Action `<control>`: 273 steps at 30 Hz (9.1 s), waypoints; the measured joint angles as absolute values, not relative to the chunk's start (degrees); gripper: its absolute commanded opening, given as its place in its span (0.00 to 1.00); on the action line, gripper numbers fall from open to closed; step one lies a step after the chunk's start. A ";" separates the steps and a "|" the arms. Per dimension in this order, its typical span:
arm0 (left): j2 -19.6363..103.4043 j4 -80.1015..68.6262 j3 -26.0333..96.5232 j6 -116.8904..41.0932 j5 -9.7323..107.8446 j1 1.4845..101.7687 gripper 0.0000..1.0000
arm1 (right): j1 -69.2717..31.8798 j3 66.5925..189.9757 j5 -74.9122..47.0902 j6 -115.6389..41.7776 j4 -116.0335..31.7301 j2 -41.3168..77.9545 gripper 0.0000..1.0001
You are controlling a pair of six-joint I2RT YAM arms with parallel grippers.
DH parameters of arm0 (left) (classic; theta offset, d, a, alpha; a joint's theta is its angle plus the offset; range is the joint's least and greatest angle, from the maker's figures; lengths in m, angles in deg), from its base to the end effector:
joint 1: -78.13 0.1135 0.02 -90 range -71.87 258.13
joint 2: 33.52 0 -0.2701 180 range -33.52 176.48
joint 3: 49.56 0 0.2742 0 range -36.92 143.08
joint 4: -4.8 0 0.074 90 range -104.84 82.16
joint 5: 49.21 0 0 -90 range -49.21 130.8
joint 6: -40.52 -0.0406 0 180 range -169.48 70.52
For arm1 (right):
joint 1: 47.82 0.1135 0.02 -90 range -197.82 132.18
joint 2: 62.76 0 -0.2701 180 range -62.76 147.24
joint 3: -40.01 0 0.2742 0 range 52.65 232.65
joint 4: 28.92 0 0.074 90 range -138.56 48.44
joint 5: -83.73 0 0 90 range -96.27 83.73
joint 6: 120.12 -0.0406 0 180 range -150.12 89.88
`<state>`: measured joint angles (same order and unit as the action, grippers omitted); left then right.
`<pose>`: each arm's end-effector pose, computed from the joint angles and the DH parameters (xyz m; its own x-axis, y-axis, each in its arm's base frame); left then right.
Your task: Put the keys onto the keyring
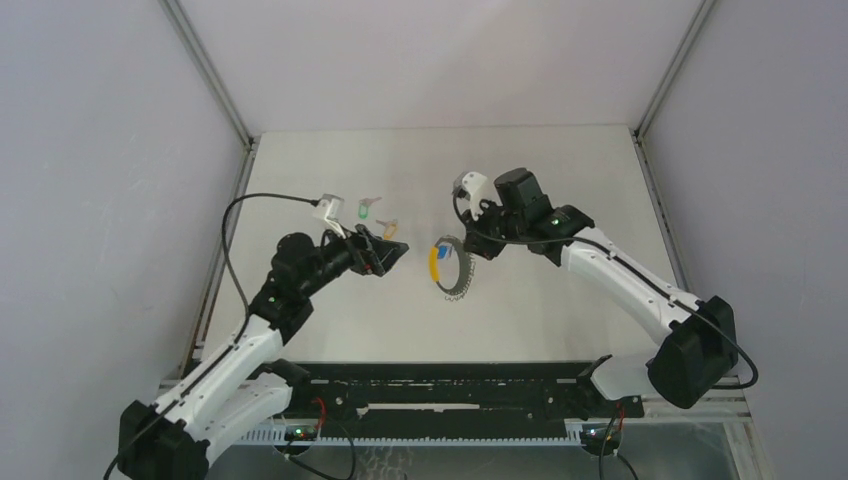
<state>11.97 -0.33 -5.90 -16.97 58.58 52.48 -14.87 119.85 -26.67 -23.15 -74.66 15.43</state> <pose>0.1898 -0.1049 0.2837 -0.4606 -0.3465 -0.8172 0.5194 0.6413 -0.5647 0.2602 0.1855 0.3078 -0.4922 -0.4546 -0.7424 -0.7854 0.5996 0.1536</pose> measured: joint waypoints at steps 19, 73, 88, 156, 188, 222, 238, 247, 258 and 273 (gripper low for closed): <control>25.24 20.30 -10.75 -17.69 69.74 45.79 0.54 | -7.99 118.76 -29.36 -16.68 -76.06 9.27 0.00; 26.64 46.66 -14.75 -25.64 78.97 42.79 0.00 | -21.15 103.81 -56.70 -27.61 -54.20 -1.86 0.56; 29.59 54.57 -14.75 -21.69 80.50 42.77 0.06 | -19.33 103.59 -60.88 -25.32 -52.91 0.98 0.04; 21.33 34.00 -19.10 -29.40 65.26 45.33 0.77 | 11.60 96.42 13.65 22.96 -67.53 -9.66 0.00; 35.38 22.38 -4.00 -55.15 99.99 43.93 0.60 | 15.62 97.12 5.19 25.28 -69.65 -7.93 0.00; 42.79 5.46 5.93 -64.75 108.93 41.50 0.26 | 17.15 97.23 4.58 25.70 -69.68 -6.36 0.00; 39.84 -5.93 7.54 -71.98 107.05 41.11 0.00 | 15.55 97.31 2.94 25.37 -69.19 -5.94 0.00; 34.46 -9.10 7.54 -70.32 95.69 40.39 0.00 | 13.45 97.69 1.94 21.08 -67.07 -5.94 0.29; 32.58 -17.19 9.45 -64.81 76.50 38.51 0.00 | 7.73 96.70 -4.58 4.95 -62.00 -12.48 0.38; 36.50 -33.64 19.04 -60.57 59.30 34.07 0.00 | -6.22 81.95 -31.07 -7.61 -35.45 -11.15 0.31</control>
<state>36.50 -33.64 19.04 -60.57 59.30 34.07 -6.22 81.95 -31.07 -7.61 -35.45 -11.15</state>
